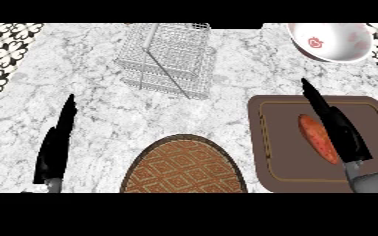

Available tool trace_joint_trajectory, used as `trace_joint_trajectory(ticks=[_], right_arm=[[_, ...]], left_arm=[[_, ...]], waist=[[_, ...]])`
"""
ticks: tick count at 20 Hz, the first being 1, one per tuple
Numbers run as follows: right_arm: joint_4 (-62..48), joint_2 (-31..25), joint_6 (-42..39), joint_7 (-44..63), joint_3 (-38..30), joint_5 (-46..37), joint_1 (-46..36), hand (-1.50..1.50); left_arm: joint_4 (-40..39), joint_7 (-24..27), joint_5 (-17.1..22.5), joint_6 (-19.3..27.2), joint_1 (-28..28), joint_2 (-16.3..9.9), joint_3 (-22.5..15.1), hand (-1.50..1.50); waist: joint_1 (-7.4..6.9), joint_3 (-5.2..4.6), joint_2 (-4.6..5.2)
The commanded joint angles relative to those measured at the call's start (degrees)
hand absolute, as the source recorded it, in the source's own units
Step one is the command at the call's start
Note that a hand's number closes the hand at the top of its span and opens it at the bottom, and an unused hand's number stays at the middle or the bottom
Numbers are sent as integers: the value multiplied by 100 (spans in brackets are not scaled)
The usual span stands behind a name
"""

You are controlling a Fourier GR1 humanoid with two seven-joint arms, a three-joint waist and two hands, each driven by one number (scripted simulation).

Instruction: Pick the sweet potato from the tray and place it in the tiered basket

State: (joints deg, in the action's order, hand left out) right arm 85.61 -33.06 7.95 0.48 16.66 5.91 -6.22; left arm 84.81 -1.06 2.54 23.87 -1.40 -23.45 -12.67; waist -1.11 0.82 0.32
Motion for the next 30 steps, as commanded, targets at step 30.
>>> trace_joint_trajectory(ticks=[30], right_arm=[[1182, -2861, -3789, 2060, 507, -893, -1998, -150]], left_arm=[[-778, 841, 899, -1985, 796, 729, -201, 0]], waist=[[175, -112, -77]])
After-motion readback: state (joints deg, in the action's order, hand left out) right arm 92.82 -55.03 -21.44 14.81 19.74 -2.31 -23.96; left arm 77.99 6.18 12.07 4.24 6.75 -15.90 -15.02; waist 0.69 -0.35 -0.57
